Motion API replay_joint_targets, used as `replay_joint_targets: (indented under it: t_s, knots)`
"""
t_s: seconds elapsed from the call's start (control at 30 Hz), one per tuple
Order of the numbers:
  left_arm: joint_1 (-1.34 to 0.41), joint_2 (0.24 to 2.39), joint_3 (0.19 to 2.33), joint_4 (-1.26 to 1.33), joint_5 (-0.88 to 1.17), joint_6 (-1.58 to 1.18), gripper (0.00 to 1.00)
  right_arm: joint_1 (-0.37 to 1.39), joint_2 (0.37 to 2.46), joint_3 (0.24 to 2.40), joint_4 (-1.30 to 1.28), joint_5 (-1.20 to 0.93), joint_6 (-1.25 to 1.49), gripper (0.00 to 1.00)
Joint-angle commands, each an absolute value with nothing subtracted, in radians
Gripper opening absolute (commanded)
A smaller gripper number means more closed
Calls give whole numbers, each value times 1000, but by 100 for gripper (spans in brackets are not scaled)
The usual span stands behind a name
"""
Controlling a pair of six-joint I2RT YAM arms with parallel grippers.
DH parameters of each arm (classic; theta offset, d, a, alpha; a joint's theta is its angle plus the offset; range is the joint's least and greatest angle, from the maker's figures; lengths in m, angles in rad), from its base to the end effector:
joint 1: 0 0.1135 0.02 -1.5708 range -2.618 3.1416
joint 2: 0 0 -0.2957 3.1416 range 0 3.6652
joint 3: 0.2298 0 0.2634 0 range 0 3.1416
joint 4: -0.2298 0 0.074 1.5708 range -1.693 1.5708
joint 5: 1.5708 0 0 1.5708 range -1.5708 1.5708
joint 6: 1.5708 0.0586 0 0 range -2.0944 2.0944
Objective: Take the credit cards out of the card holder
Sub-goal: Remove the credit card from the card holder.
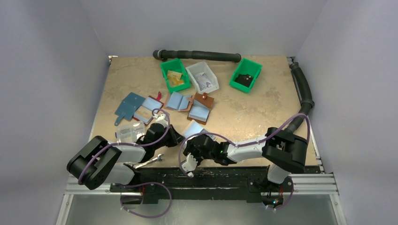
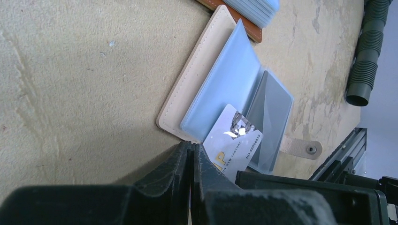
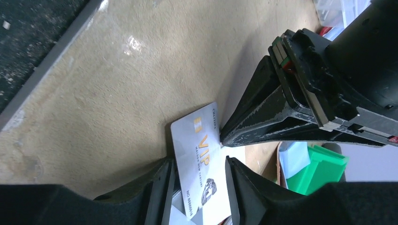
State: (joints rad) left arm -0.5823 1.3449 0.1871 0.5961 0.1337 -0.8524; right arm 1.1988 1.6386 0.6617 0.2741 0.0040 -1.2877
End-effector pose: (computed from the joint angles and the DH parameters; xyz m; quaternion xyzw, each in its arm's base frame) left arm 0.1823 -0.1294 0.1205 -0.0856 0.8698 -0.3611 0.3250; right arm 0.1218 0.3115 0.1438 -0.8588 0.2927 -0.0205 0.4200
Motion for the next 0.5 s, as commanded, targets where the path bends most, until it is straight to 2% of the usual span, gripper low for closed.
replay_joint_targets:
  t_s: [0.0,0.17,0.4,0.47]
  knots:
    - [-576,1381,165,504,135,-821,3,1205,1669,625,318,71,-1348,50]
    - [-577,1379,160,504,142,-821,2,1211,1680,617,351,90,-1358,40]
    - [-577,1282,148,469,134,-859,4,1210,1630,657,275,11,-1258,7]
    - [-575,1205,154,416,112,-869,6,1206,1614,700,200,-58,-1182,3]
